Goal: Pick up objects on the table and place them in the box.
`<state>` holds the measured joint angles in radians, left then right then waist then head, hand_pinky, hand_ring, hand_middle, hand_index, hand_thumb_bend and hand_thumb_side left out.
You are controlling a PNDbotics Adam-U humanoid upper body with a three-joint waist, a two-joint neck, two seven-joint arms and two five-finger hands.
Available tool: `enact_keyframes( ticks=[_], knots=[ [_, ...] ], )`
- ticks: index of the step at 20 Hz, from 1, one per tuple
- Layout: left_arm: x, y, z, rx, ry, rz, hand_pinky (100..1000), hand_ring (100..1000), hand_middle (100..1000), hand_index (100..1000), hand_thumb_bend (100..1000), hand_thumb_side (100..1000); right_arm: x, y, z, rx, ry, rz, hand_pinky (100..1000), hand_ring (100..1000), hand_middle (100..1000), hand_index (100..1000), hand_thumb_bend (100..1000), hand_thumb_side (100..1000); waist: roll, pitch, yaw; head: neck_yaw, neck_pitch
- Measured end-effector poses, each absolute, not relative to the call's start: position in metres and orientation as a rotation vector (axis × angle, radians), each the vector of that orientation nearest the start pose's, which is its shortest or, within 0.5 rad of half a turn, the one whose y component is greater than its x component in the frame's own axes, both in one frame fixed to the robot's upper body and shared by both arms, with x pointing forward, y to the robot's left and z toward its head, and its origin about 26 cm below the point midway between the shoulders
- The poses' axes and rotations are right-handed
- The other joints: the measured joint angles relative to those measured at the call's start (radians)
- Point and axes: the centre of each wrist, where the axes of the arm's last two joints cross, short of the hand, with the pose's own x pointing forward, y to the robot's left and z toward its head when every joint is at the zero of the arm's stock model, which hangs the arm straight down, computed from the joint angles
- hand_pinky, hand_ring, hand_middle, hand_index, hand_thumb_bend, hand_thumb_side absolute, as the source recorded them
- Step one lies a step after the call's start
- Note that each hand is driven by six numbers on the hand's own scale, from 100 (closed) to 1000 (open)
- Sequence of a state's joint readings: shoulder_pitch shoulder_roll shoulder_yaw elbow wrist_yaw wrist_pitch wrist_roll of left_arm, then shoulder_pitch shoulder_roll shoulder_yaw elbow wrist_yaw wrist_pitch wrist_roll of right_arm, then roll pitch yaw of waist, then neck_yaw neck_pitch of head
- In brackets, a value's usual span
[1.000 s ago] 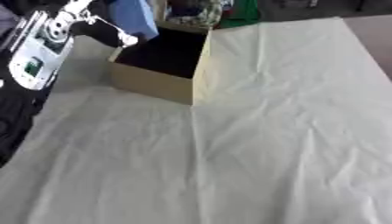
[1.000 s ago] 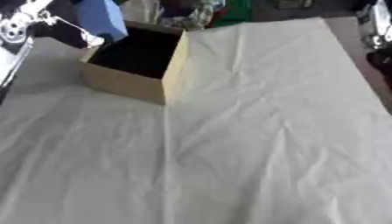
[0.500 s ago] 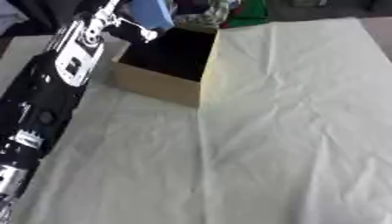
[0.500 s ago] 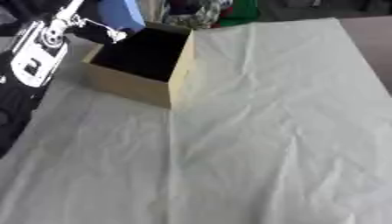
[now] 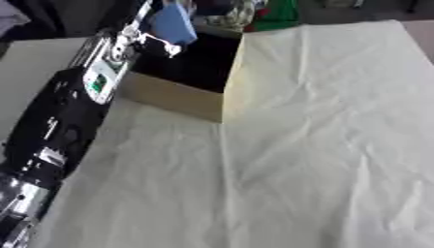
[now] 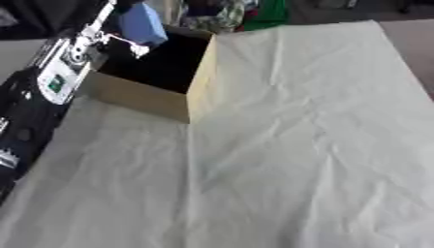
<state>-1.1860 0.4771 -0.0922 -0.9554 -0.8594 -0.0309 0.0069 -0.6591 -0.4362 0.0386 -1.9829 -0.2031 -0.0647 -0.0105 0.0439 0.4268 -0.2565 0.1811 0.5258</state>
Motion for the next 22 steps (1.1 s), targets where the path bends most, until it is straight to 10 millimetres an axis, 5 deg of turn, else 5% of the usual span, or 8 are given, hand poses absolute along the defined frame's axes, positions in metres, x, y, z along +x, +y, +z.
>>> enact_keyframes(
  ticks=[4,11,17,22],
  knots=[
    [0.482,0.257,0.325,1.303,-1.851,-1.016,818,756,639,874,724,100,0.313,-0.23,0.307,-0.131,3.544,-0.657,783,757,735,894,100,306,0.0,0.0,0.0,-0.002,0.001],
    [0.479,0.257,0.331,1.362,-1.889,-0.955,807,731,594,856,720,100,0.313,-0.231,0.305,-0.129,3.553,-0.656,782,757,735,894,100,305,0.0,0.0,0.004,-0.005,0.006],
    [0.464,0.248,0.35,1.336,-2.071,-0.779,773,651,525,815,563,100,0.313,-0.232,0.302,-0.125,3.565,-0.654,782,758,735,893,100,298,0.0,-0.001,0.015,-0.01,0.021],
    [0.424,0.239,0.374,1.221,-2.308,-0.513,731,598,507,788,426,100,0.313,-0.234,0.297,-0.12,3.581,-0.647,781,760,737,892,100,289,0.0,-0.035,0.043,-0.033,0.053]
  ],
)
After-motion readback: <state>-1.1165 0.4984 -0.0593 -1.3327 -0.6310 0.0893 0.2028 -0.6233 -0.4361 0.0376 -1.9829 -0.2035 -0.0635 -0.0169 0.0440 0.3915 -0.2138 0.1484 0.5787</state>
